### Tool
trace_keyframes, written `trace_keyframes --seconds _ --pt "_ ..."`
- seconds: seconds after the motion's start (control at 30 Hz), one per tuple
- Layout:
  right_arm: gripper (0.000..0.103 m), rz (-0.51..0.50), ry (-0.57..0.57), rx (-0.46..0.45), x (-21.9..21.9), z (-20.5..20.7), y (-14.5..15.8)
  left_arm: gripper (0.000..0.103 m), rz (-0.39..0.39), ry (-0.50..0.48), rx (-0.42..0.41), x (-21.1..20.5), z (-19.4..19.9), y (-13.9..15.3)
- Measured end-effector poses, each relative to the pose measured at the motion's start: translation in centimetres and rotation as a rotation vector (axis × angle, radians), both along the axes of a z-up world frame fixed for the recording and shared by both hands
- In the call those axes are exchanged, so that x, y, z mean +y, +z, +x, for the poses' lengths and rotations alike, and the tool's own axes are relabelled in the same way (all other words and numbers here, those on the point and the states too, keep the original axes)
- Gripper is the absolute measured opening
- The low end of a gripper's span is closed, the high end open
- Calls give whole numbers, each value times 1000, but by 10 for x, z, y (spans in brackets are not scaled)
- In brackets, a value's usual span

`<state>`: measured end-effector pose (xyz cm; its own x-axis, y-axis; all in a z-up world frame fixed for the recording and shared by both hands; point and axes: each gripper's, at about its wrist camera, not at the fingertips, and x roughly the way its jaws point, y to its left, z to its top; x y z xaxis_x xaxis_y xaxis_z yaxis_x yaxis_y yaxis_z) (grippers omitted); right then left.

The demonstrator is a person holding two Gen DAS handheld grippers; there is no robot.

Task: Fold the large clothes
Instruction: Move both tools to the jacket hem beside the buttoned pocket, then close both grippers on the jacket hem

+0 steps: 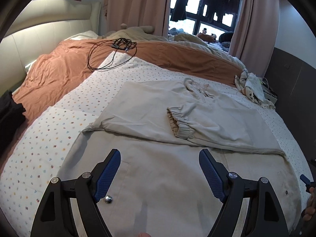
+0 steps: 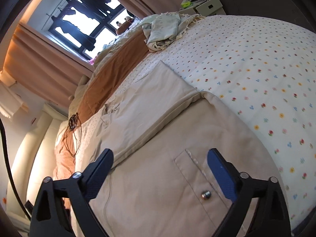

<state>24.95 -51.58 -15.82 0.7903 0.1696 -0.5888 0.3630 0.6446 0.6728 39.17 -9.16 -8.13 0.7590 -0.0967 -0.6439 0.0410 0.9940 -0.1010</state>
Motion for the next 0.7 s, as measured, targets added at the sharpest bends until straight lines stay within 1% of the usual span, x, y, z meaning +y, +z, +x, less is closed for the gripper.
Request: trace_keyframes --seconds 0.03,0.07,0.1,0.13,0.17,0.2,0.3,0.4,0.5,0.6,0.7 --pt "103 5 -2 -9 1 -7 1 82 6 4 -11 2 -9 3" --pt "103 13 -6 -13 2 -14 1 85 -12 1 -19 5 -17 6" --pt "103 19 -16 -19 4 -23 1 91 -43 1 -18 9 -25 8" --pt "103 20 -23 -32 6 -34 3 95 -75 2 -15 14 -33 11" --pt "103 22 -22 -40 8 -44 5 102 -102 -1 -21 18 -42 14" --pt "103 35 -16 -54 9 -54 6 103 -115 -7 -34 21 -52 18" --pt "103 75 5 -103 13 -82 10 103 -98 0 -60 29 -80 30" --pt "103 62 26 -113 18 -105 16 103 -147 30 -76 50 -104 41" --pt "103 70 3 -148 12 -130 19 103 -161 56 -92 68 -126 49" --pt "103 59 -18 -139 1 -150 20 103 -145 83 -100 83 -148 50" --pt "103 33 -25 -128 -6 -169 19 103 -159 105 -108 98 -171 47"
